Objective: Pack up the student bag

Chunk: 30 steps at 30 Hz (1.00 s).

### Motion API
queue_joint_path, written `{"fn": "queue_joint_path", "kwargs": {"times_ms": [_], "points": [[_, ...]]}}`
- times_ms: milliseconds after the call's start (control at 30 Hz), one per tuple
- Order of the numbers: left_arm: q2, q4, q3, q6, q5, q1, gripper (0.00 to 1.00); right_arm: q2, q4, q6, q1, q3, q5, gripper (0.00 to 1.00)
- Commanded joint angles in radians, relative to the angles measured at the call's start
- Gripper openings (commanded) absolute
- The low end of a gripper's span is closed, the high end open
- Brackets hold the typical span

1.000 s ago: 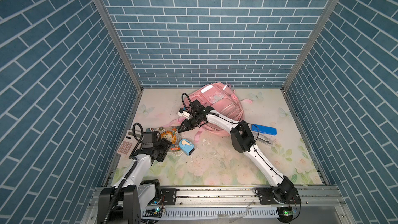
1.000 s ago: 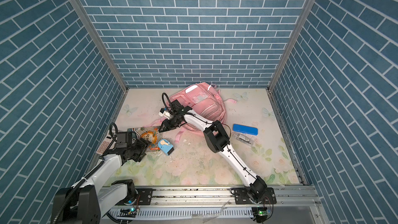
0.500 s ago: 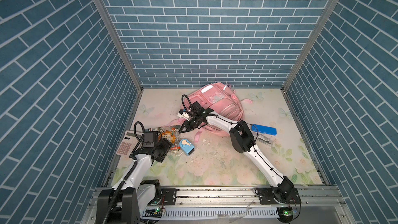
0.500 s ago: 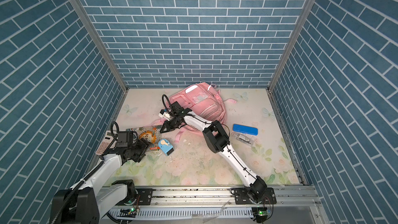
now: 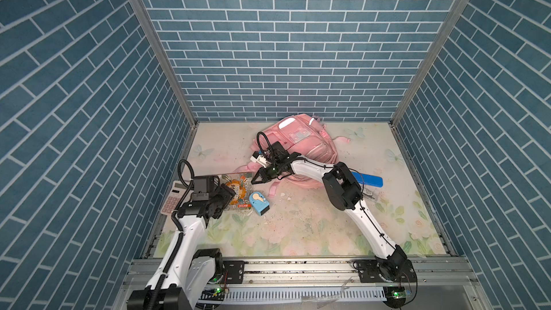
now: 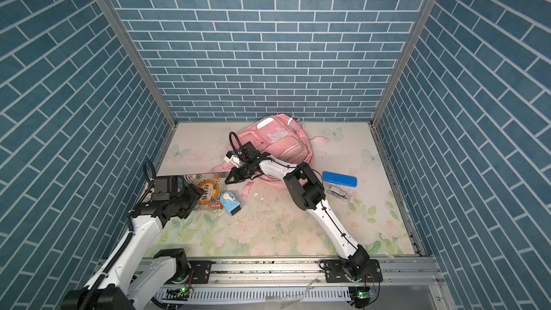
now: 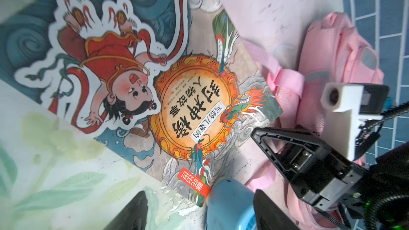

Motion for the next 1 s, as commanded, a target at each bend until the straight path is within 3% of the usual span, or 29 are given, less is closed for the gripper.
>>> {"fn": "queue_joint_path", "kwargs": {"times_ms": [0, 367, 700, 867, 967], "points": [[-0.005, -0.080, 0.073, 0.061, -0.069, -0.005, 0.77, -0.108, 0.127, 0.037, -0.025, -0.053, 0.010, 0.00], [0.048, -0.139, 0.243, 0.221, -0.154, -0.005, 0.79, -0.228, 0.193, 0.024, -0.049, -0.173, 0.048, 0.00], [0.030, -0.093, 0.298, 0.364, -0.188, -0.006, 0.78, -0.289, 0.100, -0.117, -0.050, -0.151, 0.154, 0.00], [0.040, -0.006, 0.334, 0.547, -0.183, -0.018, 0.75, -0.321, 0.076, -0.168, -0.054, -0.149, 0.185, 0.00], [0.052, 0.073, 0.349, 0.742, -0.154, -0.030, 0.73, -0.335, 0.091, -0.178, -0.053, -0.165, 0.191, 0.00]]}}
